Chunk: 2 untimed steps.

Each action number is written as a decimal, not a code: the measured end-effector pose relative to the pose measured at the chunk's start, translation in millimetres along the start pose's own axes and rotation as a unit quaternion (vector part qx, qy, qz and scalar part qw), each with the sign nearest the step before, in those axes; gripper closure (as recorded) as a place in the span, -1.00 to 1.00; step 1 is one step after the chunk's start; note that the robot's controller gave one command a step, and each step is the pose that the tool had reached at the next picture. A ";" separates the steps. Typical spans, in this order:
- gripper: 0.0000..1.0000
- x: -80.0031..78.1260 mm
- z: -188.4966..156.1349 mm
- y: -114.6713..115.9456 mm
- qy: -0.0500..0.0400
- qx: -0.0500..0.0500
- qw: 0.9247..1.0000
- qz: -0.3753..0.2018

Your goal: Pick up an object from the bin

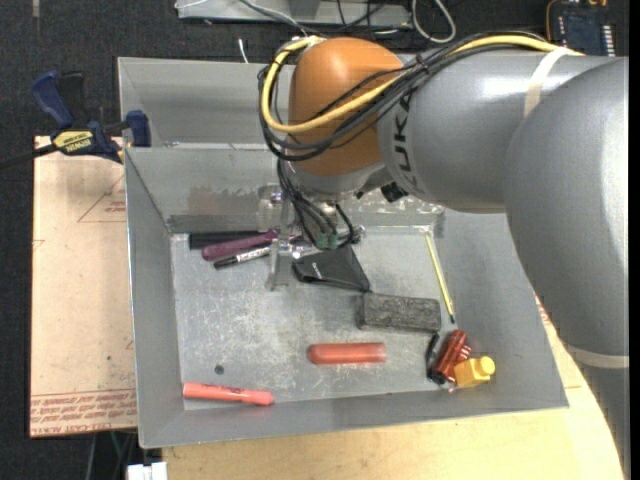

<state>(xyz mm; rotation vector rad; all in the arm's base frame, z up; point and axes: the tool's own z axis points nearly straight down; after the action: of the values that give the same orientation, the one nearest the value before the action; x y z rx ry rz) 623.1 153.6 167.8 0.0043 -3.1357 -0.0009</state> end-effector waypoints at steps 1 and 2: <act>-1.00 -2.1 -4.1 -1.0 -0.004 0.000 1.000 0.002; -1.00 -25.4 99.1 -75.9 -0.002 0.000 1.000 0.023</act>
Offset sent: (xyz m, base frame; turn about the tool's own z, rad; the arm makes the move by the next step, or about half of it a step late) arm 0.0252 -0.0742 -0.0978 0.0411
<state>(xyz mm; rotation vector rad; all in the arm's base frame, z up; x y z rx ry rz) 648.1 77.8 68.6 -0.0664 -3.1394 -0.0010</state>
